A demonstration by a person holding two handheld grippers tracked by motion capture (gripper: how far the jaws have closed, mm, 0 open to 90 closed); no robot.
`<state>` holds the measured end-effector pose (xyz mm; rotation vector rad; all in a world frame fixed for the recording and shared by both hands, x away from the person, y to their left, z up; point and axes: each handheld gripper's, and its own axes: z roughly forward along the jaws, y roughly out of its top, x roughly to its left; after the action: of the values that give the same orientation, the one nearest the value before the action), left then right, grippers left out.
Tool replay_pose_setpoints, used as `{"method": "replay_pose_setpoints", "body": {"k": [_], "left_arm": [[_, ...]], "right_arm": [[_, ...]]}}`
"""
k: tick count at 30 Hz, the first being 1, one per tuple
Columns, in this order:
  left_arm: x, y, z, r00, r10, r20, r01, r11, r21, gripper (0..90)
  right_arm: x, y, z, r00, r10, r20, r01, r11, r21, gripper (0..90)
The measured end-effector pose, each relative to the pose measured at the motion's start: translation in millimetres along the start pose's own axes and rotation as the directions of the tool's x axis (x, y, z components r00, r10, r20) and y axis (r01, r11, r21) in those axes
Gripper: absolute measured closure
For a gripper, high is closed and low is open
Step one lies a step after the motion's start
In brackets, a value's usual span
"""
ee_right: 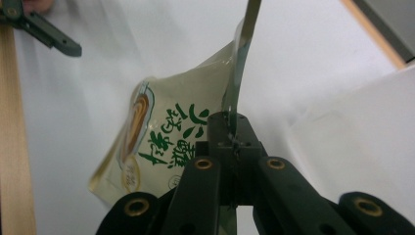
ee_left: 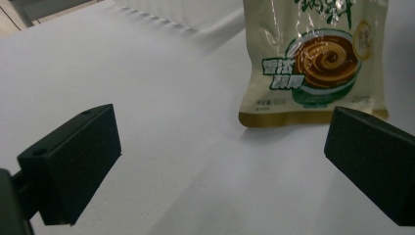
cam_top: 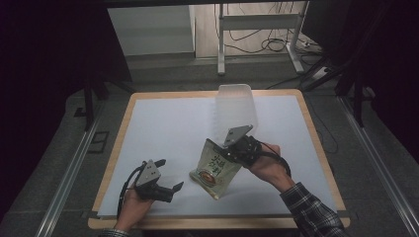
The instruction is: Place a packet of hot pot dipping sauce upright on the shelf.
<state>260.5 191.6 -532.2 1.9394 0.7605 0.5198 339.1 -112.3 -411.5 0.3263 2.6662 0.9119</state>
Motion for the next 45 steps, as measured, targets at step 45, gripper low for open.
{"method": "replay_pose_setpoints", "body": {"k": [45], "left_arm": [[3.4,0.6,-4.7,0.9989,-0.022,0.042,0.024,0.9981,-0.057,0.0]], "right_arm": [[-29.2,83.6,-16.6,0.9035,-0.276,0.328,0.327,0.938,-0.114,89.4]]}}
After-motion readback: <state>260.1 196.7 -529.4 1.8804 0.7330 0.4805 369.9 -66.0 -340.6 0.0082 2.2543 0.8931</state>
